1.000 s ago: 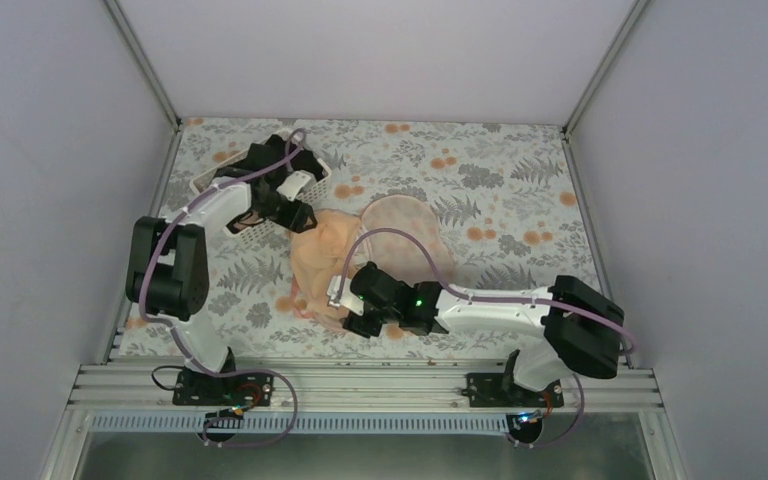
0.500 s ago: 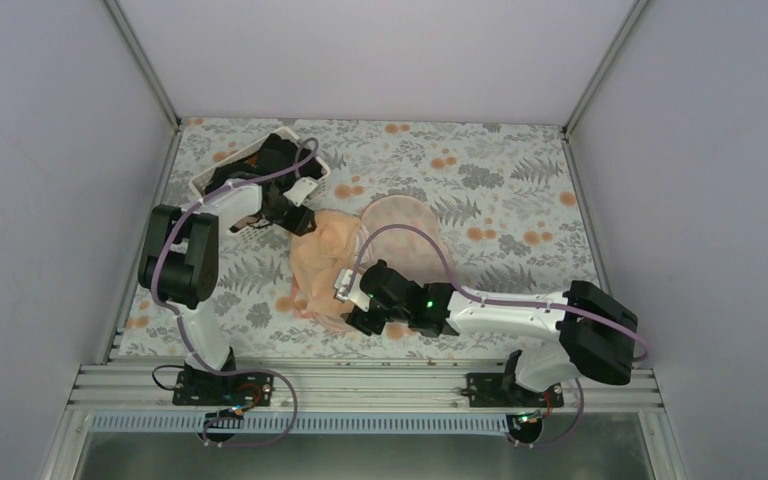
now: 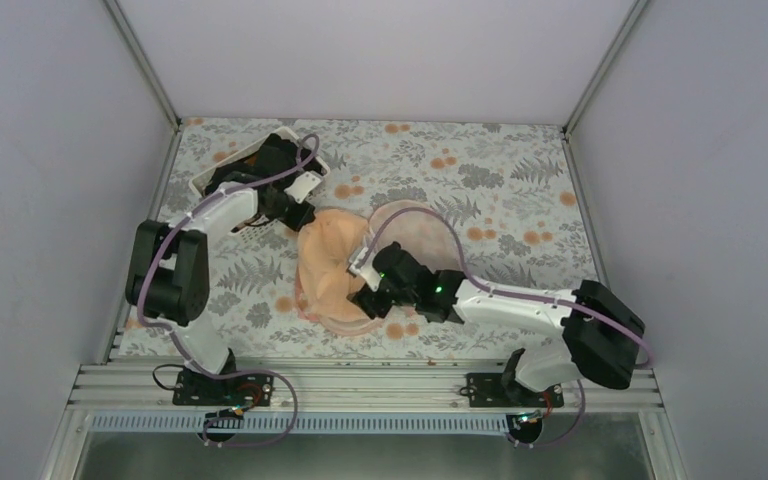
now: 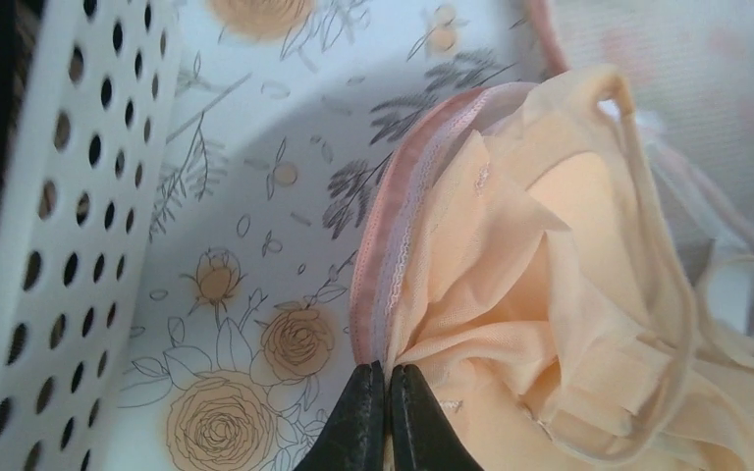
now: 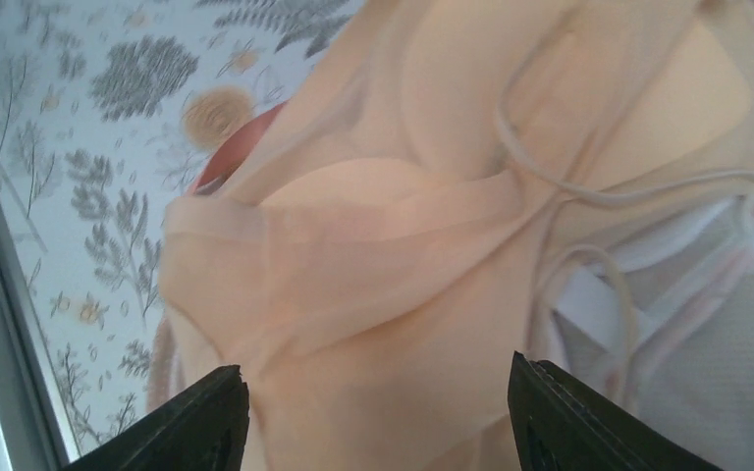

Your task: Unzip the laundry bag and remove the bra

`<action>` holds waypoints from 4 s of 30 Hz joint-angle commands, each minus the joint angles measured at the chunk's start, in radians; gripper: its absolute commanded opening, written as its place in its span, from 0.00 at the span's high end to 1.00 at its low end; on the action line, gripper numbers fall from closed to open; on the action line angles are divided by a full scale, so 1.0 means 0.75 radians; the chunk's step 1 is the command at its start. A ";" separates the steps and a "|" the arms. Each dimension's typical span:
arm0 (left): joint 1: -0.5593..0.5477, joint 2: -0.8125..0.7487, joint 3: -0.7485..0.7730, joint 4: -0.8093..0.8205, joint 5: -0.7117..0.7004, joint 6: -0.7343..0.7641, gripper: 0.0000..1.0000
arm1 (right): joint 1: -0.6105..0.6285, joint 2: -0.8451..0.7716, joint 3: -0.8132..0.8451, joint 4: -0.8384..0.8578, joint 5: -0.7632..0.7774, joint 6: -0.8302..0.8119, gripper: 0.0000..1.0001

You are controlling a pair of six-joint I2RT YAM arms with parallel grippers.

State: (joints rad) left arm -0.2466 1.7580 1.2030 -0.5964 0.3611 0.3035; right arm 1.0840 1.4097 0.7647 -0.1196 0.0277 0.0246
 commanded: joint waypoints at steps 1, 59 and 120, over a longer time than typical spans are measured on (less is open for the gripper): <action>-0.031 -0.104 -0.040 0.011 0.037 0.081 0.97 | -0.113 -0.105 0.032 0.085 -0.170 0.137 0.31; -0.248 -0.392 -0.076 0.020 -0.039 0.329 0.98 | -0.714 0.432 0.589 -0.206 -1.056 -0.690 0.36; 0.045 -0.494 -0.076 -0.113 -0.088 -0.625 0.16 | -0.664 0.416 0.429 -0.033 -0.814 -0.310 0.96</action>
State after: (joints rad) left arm -0.3405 1.4475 1.2079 -0.6079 0.2592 0.1001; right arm 0.5819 1.7668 1.1091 -0.1734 -0.6285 -0.2081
